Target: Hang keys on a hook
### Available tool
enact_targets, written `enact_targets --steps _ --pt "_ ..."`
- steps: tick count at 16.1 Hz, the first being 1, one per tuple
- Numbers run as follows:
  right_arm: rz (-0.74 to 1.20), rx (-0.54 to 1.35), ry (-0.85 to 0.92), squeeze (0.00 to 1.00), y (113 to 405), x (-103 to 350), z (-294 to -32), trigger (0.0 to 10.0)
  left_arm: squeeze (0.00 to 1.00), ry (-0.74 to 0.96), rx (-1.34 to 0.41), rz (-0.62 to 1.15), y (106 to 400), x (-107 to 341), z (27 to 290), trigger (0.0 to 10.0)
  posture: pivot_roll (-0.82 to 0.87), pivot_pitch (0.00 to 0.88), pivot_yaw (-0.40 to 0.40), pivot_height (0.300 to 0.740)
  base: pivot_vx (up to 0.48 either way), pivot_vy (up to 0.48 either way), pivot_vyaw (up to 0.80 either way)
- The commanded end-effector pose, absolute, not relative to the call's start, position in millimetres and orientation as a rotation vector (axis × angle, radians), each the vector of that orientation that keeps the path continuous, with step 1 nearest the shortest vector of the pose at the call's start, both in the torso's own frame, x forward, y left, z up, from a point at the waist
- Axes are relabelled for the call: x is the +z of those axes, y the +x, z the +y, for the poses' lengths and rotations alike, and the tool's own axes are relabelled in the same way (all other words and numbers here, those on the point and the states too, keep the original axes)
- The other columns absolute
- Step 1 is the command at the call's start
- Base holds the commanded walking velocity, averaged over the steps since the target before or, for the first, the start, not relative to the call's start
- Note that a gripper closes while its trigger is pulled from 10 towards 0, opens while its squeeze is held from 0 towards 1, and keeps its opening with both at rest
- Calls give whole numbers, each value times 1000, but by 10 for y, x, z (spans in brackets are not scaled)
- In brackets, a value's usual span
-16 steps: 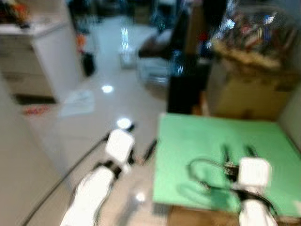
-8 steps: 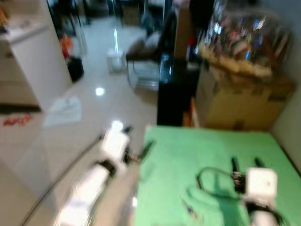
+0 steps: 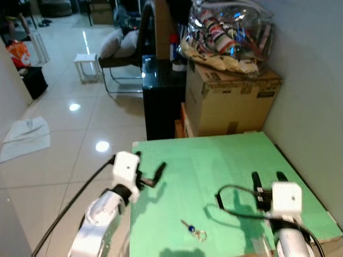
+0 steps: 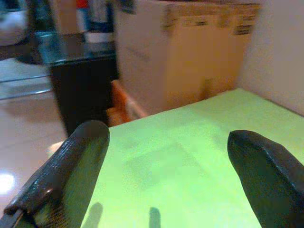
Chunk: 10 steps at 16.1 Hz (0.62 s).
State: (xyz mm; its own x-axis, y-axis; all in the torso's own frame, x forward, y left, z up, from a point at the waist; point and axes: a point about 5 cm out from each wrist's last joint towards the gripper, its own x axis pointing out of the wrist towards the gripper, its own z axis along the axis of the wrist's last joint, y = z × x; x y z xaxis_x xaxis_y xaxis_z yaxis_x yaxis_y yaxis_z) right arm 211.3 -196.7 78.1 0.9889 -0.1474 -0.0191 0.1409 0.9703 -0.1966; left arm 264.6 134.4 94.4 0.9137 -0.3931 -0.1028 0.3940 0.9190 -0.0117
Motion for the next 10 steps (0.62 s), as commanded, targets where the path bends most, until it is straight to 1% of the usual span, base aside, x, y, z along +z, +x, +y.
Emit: enact_targets --steps 1,3,5,7,8,9,10 --pt "32 -154 -177 0 2158 796 -1986 10000 0 23 -393 76 2685 997 1356 10000 -96 0 -11 732 0 0 0" --pt "-3 -210 -140 0 2330 877 -2051 10000 0 30 -394 64 2685 1018 1367 10000 -92 0 -11 732 0 0 0" --pt "-10 -227 -120 0 2436 868 -2049 10000 0 40 -416 67 2656 1001 1377 10000 -76 0 3 732 0 0 0" --pt "78 -285 19 0 2482 689 -2011 10000 0 73 -447 55 2638 1040 1393 10000 -57 0 25 732 0 0 0" --pt "124 -274 73 0 2485 595 -1917 10000 0 93 -472 42 2630 1082 1399 10000 -49 0 31 732 0 0 0" --pt "142 -248 84 0 2484 553 -1831 10000 0 101 -485 37 2619 1102 1409 10000 -47 0 32 732 0 0 0" --pt "168 -188 96 0 2471 493 -1667 10000 0 108 -504 36 2584 1125 1435 10000 -43 0 34 732 0 0 0"
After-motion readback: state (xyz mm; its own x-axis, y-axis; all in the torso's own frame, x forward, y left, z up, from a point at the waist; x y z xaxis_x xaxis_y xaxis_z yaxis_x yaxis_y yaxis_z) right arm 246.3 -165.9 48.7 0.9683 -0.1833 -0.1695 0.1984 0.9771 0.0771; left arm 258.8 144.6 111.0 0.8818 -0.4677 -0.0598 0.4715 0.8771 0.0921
